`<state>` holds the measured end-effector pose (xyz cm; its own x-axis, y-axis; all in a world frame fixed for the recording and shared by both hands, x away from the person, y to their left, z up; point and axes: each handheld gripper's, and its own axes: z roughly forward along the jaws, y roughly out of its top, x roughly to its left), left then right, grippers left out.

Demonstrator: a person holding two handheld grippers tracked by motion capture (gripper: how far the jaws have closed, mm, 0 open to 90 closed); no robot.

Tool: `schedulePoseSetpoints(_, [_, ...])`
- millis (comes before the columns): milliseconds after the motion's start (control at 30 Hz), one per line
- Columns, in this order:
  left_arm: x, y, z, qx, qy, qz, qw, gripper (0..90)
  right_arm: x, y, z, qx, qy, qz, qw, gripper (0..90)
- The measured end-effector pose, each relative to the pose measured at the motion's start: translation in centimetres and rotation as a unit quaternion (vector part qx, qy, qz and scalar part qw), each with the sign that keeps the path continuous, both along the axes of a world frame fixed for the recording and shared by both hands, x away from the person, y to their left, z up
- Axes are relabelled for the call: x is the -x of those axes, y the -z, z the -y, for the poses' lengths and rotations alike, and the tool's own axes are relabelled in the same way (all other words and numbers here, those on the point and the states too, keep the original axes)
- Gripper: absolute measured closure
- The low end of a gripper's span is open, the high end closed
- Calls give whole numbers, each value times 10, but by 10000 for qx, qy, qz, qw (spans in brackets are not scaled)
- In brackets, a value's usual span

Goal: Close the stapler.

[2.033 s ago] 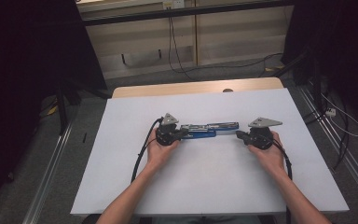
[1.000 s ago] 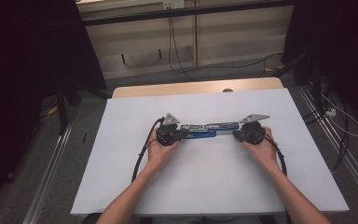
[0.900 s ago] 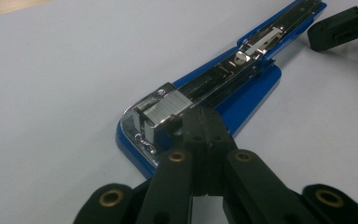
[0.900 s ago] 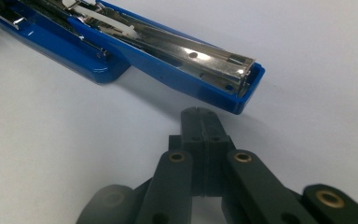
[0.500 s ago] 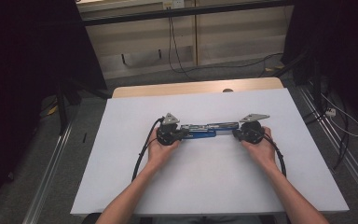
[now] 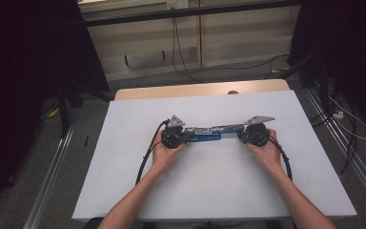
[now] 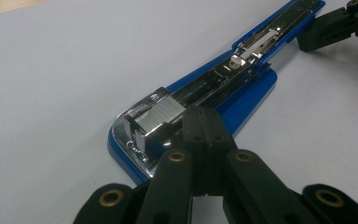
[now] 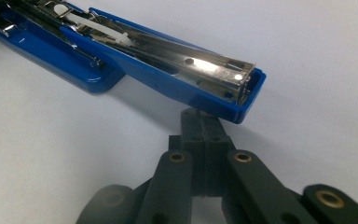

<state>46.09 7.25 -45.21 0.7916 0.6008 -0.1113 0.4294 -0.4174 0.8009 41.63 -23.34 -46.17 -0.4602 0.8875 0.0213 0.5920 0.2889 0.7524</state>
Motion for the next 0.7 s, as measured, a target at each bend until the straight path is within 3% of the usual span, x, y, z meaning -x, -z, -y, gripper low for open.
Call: schedulePoseSetpoints(700, [-1,0,2,-14,4,3,10000,900,-1,0,2,-1,81,111,9999,900])
